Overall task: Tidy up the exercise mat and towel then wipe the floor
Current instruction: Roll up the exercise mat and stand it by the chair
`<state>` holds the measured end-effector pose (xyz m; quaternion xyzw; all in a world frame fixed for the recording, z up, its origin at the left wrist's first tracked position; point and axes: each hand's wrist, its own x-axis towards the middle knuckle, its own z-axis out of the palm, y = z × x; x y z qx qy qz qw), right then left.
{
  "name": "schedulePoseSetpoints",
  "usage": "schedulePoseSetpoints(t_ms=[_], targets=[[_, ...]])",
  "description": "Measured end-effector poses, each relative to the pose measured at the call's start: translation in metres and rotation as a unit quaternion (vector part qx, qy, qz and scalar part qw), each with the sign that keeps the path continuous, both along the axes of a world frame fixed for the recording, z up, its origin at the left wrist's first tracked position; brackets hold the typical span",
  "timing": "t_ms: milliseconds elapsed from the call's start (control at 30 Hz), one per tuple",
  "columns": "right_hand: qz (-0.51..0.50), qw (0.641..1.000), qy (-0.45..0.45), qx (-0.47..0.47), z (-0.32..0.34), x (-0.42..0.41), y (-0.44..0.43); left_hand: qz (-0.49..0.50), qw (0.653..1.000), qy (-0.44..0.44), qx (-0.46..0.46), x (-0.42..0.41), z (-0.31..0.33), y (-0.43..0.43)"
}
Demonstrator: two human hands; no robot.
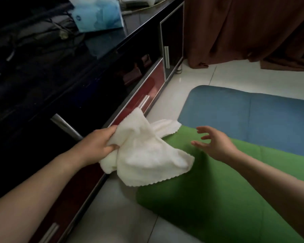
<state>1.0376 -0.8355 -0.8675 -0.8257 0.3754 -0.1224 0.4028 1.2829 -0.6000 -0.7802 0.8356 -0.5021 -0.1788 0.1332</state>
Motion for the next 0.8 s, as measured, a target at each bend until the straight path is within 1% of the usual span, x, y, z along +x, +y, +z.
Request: schedulePoseSetpoints(t_ms=[67, 100, 167, 267, 367, 500, 567, 633, 700, 800], targets=[[0.006, 1.0, -0.001, 0.001, -0.002, 0.005, 0.005, -0.024, 0.998, -0.032, 0.05, 0.001, -0.009, 0.003], [0.008, 1.0, -0.002, 0.003, -0.003, 0.006, 0.008, -0.025, 0.997, -0.039, 0.062, 0.0, -0.017, 0.002], [0.006, 1.0, 0.005, -0.002, -0.005, 0.004, 0.012, -0.01, 0.998, -0.033, 0.047, -0.005, -0.036, -0.006], [-0.007, 1.0, 0.014, -0.007, -0.002, -0.008, 0.013, 0.011, 0.999, -0.034, -0.006, -0.013, -0.058, -0.028], [-0.027, 0.999, 0.023, 0.002, -0.003, -0.027, 0.012, -0.026, 0.999, -0.019, -0.034, -0.028, -0.073, -0.06], [-0.058, 0.997, 0.045, 0.024, -0.012, -0.051, 0.013, -0.078, 0.996, 0.038, -0.008, -0.064, -0.101, -0.096], [-0.073, 0.995, 0.056, 0.024, -0.018, -0.06, 0.014, -0.101, 0.994, 0.036, 0.012, -0.077, -0.121, -0.107], [-0.076, 0.994, 0.073, -0.005, -0.024, -0.067, 0.016, -0.13, 0.991, -0.012, 0.034, -0.083, -0.137, -0.111], [-0.05, 0.991, 0.104, -0.064, -0.032, -0.071, 0.017, -0.144, 0.988, -0.04, 0.026, -0.083, -0.145, -0.107], [0.005, 0.972, 0.195, -0.132, -0.047, -0.075, 0.021, -0.145, 0.989, -0.006, -0.033, -0.078, -0.147, -0.097]])
